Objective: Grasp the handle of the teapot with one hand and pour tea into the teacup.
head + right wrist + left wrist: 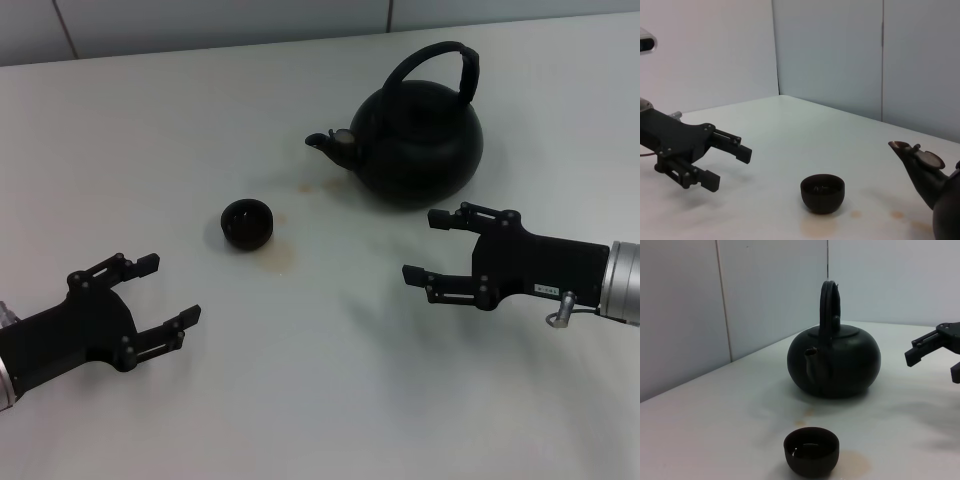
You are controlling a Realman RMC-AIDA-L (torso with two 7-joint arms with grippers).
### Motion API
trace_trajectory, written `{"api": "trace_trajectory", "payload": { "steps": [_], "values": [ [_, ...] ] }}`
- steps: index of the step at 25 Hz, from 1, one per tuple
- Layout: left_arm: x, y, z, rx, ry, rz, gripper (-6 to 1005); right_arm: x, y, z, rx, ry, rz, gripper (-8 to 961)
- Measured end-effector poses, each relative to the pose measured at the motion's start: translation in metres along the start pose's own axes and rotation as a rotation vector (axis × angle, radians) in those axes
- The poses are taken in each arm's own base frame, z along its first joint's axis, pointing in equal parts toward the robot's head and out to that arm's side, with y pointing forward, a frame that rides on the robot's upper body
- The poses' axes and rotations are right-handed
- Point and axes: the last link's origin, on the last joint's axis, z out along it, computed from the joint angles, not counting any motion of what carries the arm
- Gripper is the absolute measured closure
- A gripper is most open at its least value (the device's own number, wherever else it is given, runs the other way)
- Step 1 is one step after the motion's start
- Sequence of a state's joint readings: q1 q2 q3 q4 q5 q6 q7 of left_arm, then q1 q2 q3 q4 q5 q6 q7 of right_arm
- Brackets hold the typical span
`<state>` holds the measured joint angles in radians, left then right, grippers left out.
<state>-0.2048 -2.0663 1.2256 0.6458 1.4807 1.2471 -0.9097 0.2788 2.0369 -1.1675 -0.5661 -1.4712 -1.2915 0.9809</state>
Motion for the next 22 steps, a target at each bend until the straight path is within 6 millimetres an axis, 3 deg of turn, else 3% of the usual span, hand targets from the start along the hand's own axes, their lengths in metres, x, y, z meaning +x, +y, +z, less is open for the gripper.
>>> {"api": "trace_trajectory", "payload": {
  "steps": [22],
  "values": [
    [-0.0008,0.0006,-0.0006,0.0,-0.002,-0.003,197,-0.0015,0.0002,0.0022,-0.005,-0.001,-0.008,133]
  ]
}}
